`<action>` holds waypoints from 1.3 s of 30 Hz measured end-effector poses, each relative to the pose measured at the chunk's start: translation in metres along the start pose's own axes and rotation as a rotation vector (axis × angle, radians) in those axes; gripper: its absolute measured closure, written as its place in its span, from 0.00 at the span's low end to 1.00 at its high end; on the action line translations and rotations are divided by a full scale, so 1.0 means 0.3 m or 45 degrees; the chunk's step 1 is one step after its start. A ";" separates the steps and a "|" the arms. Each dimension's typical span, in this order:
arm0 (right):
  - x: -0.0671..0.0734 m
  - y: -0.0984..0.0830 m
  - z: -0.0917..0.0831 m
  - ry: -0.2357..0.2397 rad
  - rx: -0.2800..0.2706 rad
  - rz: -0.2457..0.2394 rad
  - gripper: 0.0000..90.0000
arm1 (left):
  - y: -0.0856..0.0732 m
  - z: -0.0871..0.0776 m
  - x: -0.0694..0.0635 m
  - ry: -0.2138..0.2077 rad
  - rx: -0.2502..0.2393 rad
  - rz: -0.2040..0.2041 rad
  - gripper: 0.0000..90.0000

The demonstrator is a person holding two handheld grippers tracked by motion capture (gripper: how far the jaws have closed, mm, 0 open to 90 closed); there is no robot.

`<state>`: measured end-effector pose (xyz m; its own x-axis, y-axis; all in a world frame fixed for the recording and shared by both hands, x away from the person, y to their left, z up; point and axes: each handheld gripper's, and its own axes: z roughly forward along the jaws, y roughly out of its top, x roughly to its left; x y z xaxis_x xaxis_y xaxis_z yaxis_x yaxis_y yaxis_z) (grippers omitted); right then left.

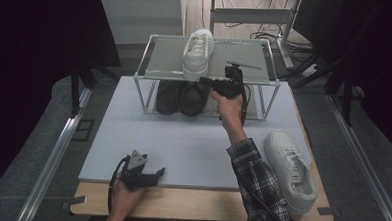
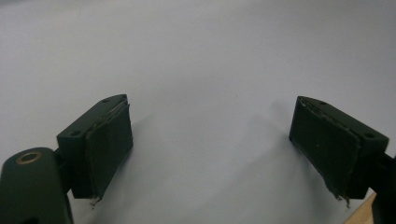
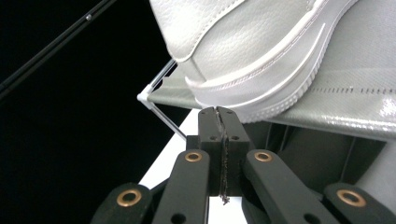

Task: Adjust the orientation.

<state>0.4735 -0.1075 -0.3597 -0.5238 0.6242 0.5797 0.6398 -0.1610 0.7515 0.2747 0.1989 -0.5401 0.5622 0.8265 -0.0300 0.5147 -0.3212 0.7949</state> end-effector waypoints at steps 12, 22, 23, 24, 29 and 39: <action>0.013 -0.039 -0.069 -0.034 0.079 -0.105 0.89 | 0.000 0.000 0.000 0.000 0.000 0.000 0.14; 0.014 -0.080 -0.111 -0.068 0.154 -0.210 0.75 | 0.000 0.000 0.000 0.000 0.001 0.001 0.14; 0.014 -0.083 -0.113 -0.072 0.163 -0.218 0.75 | 0.000 0.000 0.001 0.001 0.003 0.004 0.14; 0.014 -0.089 -0.116 -0.077 0.170 -0.221 0.74 | 0.000 0.000 0.001 0.001 0.004 0.004 0.14; 0.013 -0.109 -0.130 -0.107 0.199 -0.254 0.70 | 0.000 0.000 0.000 0.001 0.004 0.004 0.14; 0.024 -0.144 -0.161 -0.167 0.258 -0.354 0.62 | 0.000 -0.001 0.000 0.002 0.005 0.004 0.14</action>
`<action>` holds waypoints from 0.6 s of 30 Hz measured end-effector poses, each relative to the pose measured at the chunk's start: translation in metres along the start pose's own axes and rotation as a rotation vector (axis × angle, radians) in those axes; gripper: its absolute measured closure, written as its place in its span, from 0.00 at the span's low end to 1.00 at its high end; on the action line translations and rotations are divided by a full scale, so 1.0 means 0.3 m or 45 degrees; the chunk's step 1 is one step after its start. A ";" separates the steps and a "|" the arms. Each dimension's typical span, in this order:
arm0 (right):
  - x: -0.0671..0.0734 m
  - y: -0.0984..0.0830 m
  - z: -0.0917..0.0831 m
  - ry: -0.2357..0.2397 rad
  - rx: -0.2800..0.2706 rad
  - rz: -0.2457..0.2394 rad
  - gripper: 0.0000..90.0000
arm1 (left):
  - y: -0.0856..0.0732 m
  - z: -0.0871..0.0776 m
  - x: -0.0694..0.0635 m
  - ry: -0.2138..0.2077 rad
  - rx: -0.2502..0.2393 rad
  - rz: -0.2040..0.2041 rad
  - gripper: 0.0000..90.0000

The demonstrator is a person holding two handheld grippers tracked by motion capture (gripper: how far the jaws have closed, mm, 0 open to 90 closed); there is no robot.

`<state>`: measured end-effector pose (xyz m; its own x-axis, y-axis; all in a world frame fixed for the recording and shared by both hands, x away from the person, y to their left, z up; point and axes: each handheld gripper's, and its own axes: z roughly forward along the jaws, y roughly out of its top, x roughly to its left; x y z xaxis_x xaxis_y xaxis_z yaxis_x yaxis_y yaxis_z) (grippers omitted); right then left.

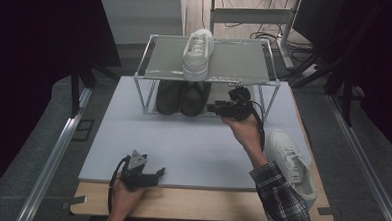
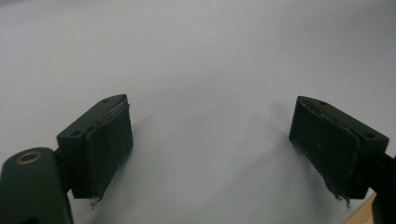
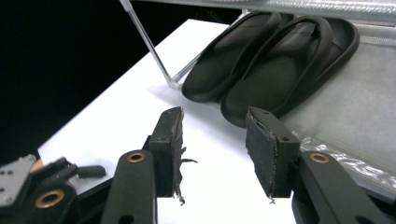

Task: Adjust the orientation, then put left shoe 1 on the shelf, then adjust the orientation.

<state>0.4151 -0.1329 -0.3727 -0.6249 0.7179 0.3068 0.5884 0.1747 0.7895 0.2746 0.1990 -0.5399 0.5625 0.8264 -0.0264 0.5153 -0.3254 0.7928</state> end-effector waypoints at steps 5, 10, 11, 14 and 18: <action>0.020 -0.024 -0.011 -0.030 0.030 -0.054 0.58 | 0.000 0.000 0.000 0.000 0.000 -0.001 0.14; 0.025 -0.052 -0.022 -0.059 0.054 -0.092 0.56 | 0.000 0.000 -0.001 -0.001 -0.002 -0.003 0.14; 0.026 -0.060 -0.026 -0.066 0.060 -0.099 0.55 | 0.000 0.000 -0.001 -0.001 -0.002 -0.003 0.14; 0.024 -0.077 -0.036 -0.083 0.065 -0.114 0.54 | 0.000 0.000 0.000 -0.002 0.000 -0.001 0.14; 0.021 -0.100 -0.049 -0.104 0.078 -0.142 0.52 | 0.000 0.000 0.000 -0.001 0.001 0.000 0.14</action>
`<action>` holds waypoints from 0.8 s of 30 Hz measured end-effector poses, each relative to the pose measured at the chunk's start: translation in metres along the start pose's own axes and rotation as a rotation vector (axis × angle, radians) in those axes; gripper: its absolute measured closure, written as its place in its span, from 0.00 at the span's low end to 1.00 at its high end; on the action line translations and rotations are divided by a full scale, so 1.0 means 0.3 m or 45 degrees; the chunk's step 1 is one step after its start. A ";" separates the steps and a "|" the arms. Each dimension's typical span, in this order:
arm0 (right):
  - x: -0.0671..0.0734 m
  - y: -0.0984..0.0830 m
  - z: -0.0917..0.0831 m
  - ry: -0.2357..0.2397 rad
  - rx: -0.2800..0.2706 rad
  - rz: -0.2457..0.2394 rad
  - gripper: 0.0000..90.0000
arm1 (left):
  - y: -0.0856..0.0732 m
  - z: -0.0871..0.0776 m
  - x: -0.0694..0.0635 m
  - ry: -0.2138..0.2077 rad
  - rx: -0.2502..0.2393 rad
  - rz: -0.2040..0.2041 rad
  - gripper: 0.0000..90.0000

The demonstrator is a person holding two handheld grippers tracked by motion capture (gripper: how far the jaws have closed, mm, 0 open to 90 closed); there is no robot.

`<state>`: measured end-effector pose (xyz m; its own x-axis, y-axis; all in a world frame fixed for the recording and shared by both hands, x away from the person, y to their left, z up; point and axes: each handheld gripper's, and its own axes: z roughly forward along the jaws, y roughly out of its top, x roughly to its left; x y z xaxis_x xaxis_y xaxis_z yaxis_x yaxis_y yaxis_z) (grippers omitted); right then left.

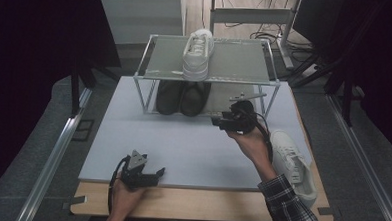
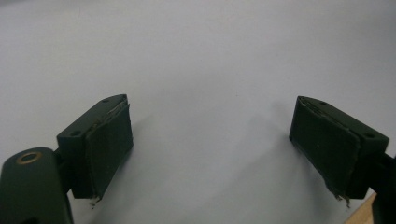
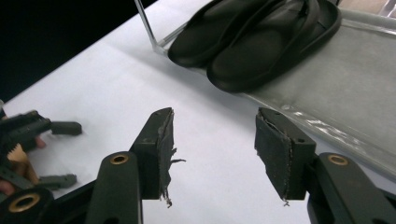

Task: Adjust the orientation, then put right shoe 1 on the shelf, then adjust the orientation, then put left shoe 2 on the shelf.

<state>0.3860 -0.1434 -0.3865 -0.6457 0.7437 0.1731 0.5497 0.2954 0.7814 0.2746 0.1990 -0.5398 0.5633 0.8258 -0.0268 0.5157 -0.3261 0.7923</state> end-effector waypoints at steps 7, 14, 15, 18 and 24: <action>-0.003 -0.040 -0.028 -0.021 0.016 -0.034 0.50 | 0.000 0.000 0.000 0.000 0.000 0.000 0.14; -0.006 -0.086 -0.054 -0.048 0.048 -0.065 0.48 | 0.000 0.001 -0.001 0.001 -0.003 -0.004 0.14; -0.008 -0.091 -0.058 -0.047 0.050 -0.063 0.48 | 0.000 0.001 -0.001 0.001 -0.003 -0.004 0.14; -0.013 -0.106 -0.071 -0.049 0.053 -0.058 0.48 | 0.000 0.001 -0.001 0.002 -0.003 -0.003 0.14; -0.022 -0.136 -0.097 -0.057 0.064 -0.052 0.48 | 0.000 0.001 -0.001 0.002 -0.003 -0.004 0.14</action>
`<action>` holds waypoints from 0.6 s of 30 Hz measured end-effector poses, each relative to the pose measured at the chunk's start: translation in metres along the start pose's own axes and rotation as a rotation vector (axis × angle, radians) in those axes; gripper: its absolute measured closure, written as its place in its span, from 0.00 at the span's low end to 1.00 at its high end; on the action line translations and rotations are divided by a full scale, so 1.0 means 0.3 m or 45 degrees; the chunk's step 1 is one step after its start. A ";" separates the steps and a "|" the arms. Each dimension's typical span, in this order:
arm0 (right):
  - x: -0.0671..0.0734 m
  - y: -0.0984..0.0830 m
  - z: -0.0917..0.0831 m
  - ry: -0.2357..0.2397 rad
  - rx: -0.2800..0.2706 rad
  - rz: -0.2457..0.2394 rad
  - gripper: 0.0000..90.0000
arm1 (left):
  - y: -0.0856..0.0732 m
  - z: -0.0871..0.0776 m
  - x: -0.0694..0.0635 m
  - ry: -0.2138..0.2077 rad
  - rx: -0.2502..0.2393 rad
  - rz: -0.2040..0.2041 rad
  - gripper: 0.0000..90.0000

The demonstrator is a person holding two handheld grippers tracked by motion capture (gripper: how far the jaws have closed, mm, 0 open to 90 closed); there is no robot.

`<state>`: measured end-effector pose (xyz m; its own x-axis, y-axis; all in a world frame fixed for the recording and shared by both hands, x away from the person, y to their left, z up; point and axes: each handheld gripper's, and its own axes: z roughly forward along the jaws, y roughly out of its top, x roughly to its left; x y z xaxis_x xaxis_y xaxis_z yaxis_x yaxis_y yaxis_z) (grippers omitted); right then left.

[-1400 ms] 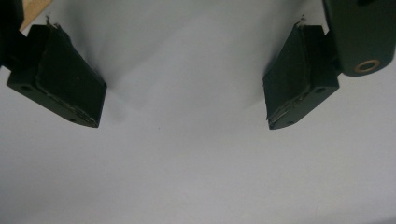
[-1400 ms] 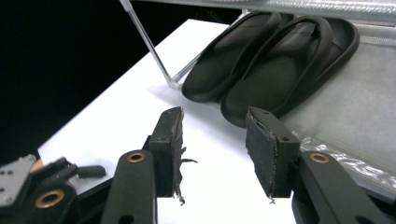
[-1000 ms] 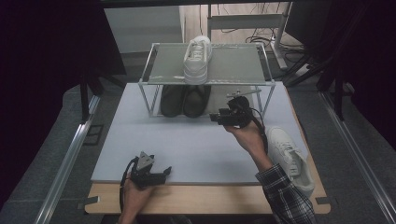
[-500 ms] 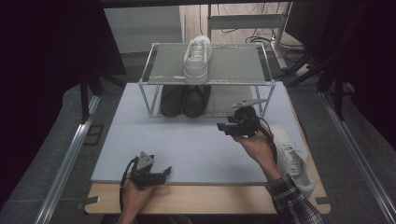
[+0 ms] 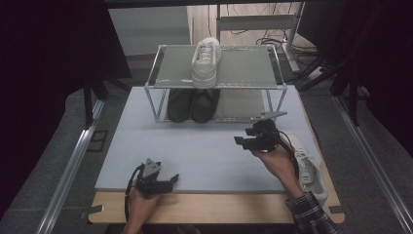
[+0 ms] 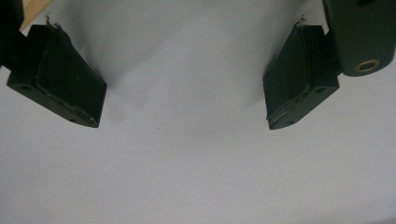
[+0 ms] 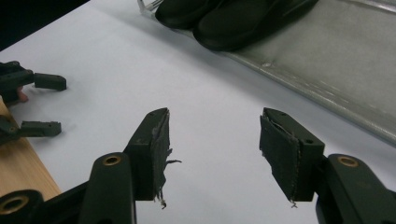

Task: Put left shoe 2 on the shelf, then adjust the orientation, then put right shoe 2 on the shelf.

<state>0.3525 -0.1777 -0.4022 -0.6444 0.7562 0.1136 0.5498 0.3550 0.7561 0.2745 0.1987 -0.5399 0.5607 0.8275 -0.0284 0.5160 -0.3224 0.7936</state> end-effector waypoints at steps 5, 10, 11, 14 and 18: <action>-0.005 -0.027 -0.018 -0.016 0.009 0.000 0.48 | 0.000 0.000 0.000 0.000 0.000 0.000 0.14; -0.011 -0.054 -0.039 -0.038 0.018 -0.007 0.49 | 0.000 -0.001 0.001 0.000 0.003 0.003 0.14; -0.012 -0.058 -0.041 -0.039 0.020 -0.005 0.49 | 0.000 -0.001 0.000 0.000 0.003 0.004 0.14; -0.019 -0.073 -0.055 -0.052 0.025 -0.005 0.49 | 0.000 -0.001 0.001 0.000 0.003 0.002 0.14; -0.028 -0.091 -0.070 -0.066 0.030 0.001 0.49 | 0.000 0.000 0.000 0.000 0.002 0.002 0.14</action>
<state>0.3317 -0.2053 -0.4102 -0.6160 0.7837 0.0801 0.5629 0.3668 0.7407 0.2746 0.1988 -0.5398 0.5615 0.8271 -0.0268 0.5162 -0.3248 0.7925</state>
